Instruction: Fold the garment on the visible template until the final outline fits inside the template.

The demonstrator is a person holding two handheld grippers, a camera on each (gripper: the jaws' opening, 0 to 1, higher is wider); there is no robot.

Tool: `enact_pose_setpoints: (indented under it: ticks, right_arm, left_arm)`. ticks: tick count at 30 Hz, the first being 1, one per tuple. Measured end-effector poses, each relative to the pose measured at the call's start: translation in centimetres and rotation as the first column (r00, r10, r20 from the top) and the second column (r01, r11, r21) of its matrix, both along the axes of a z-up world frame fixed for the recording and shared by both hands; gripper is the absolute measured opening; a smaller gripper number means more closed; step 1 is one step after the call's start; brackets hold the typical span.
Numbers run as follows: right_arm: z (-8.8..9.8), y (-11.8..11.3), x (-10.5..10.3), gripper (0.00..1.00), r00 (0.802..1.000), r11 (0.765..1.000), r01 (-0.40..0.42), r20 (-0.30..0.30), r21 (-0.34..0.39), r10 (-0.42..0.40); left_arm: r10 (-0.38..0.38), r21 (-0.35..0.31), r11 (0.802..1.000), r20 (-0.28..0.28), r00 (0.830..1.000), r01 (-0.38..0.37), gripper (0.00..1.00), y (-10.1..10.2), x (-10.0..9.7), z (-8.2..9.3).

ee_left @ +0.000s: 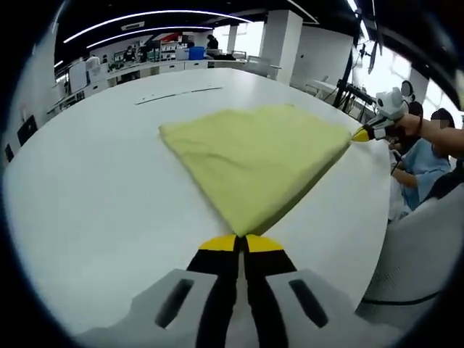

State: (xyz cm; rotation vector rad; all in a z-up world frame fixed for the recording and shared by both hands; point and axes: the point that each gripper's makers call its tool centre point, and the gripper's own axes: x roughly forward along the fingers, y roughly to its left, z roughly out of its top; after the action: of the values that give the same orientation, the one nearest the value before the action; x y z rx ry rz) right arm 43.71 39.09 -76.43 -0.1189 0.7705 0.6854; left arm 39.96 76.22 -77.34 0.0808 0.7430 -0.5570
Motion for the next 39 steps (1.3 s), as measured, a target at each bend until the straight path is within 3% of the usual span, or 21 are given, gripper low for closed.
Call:
enact_pose_setpoints:
  ticks: [4,6,8,12,17,19,22,33,39]
  right_arm:
    - [0.7,0.4,-0.1,0.0,1.0,1.0,0.001,0.014,0.011,-0.002]
    - [0.9,0.6,0.1,0.0,1.0,1.0,0.009,0.017,0.021,-0.01]
    - [1.2,0.7,0.2,0.07,1.0,1.0,0.016,0.023,0.026,-0.017]
    - [2.2,1.3,0.7,0.35,0.998,0.996,0.054,0.034,0.071,-0.056]
    - [3.7,2.0,1.2,0.68,0.995,0.991,0.072,0.067,0.113,-0.08]
    - [4.2,2.1,1.4,0.78,0.993,0.992,0.073,0.089,0.107,-0.083]
    - [5.0,2.5,1.4,0.92,0.991,0.989,0.08,0.101,0.122,-0.092]
    - [8.9,4.0,-0.1,0.97,0.985,0.989,0.052,0.158,0.135,-0.074]
    - [10.1,4.7,-0.7,1.0,0.984,0.988,0.045,0.163,0.147,-0.069]
  left_arm:
    - [0.033,-0.027,0.999,-0.007,0.999,-0.033,0.06,0.2,0.1,0.2]
    - [0.063,-0.021,0.998,0.008,0.998,-0.063,0.16,0.6,0.4,0.4]
    - [0.069,-0.012,0.998,0.021,0.997,-0.069,0.31,0.9,0.6,0.6]
    - [0.089,-0.028,0.996,0.041,0.995,-0.088,0.39,1.1,1.0,1.6]
    - [0.134,-0.084,0.988,0.06,0.989,-0.128,0.56,0.9,1.4,3.5]
    - [0.164,-0.139,0.978,0.072,0.984,-0.153,0.65,0.5,1.6,4.7]
    - [0.178,-0.159,0.974,0.091,0.98,-0.162,0.75,0.2,1.5,5.8]
    - [0.18,-0.114,0.979,0.098,0.979,-0.169,0.86,-0.4,-0.1,7.5]
    - [0.192,-0.134,0.975,0.098,0.976,-0.179,0.93,-0.8,-0.7,8.3]
